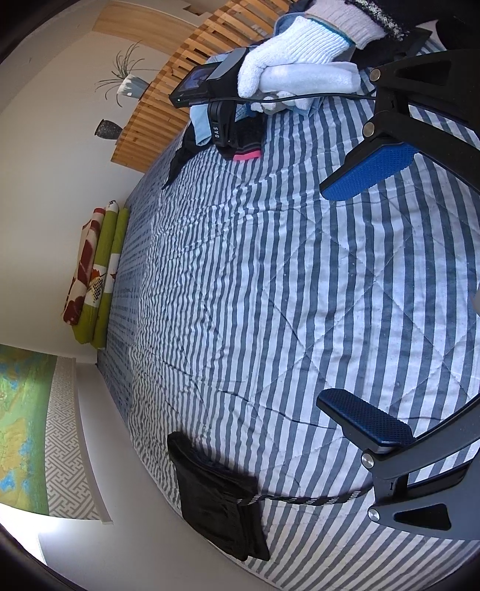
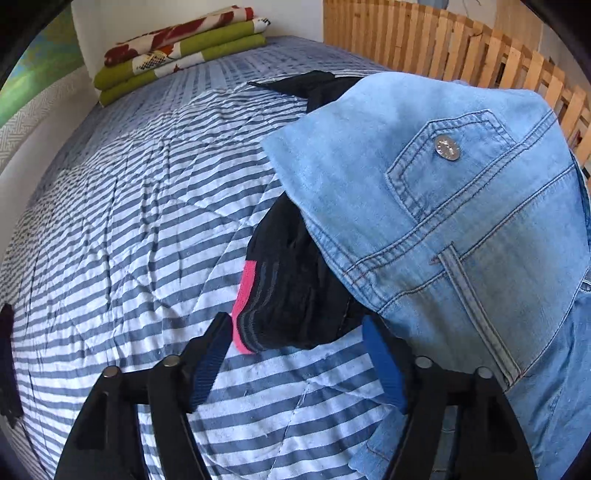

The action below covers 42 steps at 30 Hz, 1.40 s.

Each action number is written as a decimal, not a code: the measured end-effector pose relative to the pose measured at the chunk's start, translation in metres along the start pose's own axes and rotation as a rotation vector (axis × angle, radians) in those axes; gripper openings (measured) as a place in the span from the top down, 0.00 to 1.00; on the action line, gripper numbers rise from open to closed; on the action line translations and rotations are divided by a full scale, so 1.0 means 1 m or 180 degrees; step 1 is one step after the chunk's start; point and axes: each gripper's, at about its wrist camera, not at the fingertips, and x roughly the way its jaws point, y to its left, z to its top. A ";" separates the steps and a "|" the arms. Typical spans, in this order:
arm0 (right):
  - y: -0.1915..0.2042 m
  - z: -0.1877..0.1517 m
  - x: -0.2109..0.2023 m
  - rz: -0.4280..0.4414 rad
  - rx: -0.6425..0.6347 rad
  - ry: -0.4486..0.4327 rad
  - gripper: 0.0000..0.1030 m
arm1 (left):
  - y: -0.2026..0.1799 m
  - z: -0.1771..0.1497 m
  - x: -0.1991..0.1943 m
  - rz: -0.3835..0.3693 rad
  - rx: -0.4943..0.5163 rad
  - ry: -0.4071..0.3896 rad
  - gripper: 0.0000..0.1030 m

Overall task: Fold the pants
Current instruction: 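Reach the right tool into the clothes heap and grasp the black garment, then lift the black garment out from under the denim shirt with the right tool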

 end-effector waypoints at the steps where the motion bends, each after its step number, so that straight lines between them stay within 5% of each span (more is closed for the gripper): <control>1: 0.001 0.003 0.005 -0.0018 -0.0002 0.0020 0.32 | 0.002 0.000 0.000 0.0022 -0.0006 0.0000 0.00; 3: 0.003 0.008 0.017 -0.0146 -0.0036 0.0041 0.38 | 0.006 0.000 0.002 0.0026 -0.0041 0.0021 0.00; 4: 0.003 0.008 0.021 -0.0230 -0.0035 0.0036 0.59 | 0.008 0.000 0.003 0.0011 -0.0066 0.0032 0.00; 8: 0.008 0.007 0.012 -0.0064 -0.0136 -0.0067 0.84 | 0.009 0.003 0.002 -0.0064 -0.0136 0.0032 0.00; 13: 0.037 0.022 -0.062 0.0310 -0.0479 -0.0474 0.86 | 0.004 0.009 0.000 -0.0121 -0.0142 -0.0013 0.00; 16: 0.049 0.035 -0.122 0.0662 -0.0598 -0.0726 0.96 | 0.005 0.012 -0.002 -0.0115 -0.0160 -0.0053 0.00; 17: 0.055 0.038 -0.146 0.1000 -0.0685 -0.0820 1.00 | 0.005 0.013 -0.002 -0.0099 -0.0167 -0.0064 0.00; 19: 0.080 0.034 -0.203 0.1265 -0.1011 -0.1153 1.00 | 0.008 0.013 0.000 -0.0061 -0.0187 -0.0062 0.00; 21: 0.115 0.023 -0.252 0.0982 -0.1387 -0.1457 1.00 | 0.012 0.011 0.001 -0.0023 -0.0218 -0.0042 0.00; 24: 0.146 0.014 -0.268 0.0824 -0.1715 -0.1281 1.00 | 0.018 0.008 0.001 0.0047 -0.0219 -0.0035 0.01; 27: 0.146 0.009 -0.231 0.0538 -0.1653 -0.0978 0.79 | 0.028 0.006 -0.005 0.0059 -0.0278 -0.0063 0.01; 28: 0.138 0.008 -0.211 0.0493 -0.1541 -0.0830 0.55 | 0.032 0.006 -0.009 0.0057 -0.0295 -0.0086 0.01; 29: 0.125 0.002 -0.191 0.0471 -0.1430 -0.0681 0.42 | 0.035 0.007 -0.012 0.0064 -0.0306 -0.0112 0.01; 33: 0.084 -0.013 -0.108 0.0154 -0.1054 -0.0126 0.42 | 0.044 0.009 -0.018 0.0091 -0.0344 -0.0167 0.01; 42: 0.036 0.009 -0.005 -0.0088 0.0028 0.0173 0.38 | 0.041 0.013 0.007 0.0059 -0.0353 -0.0015 0.01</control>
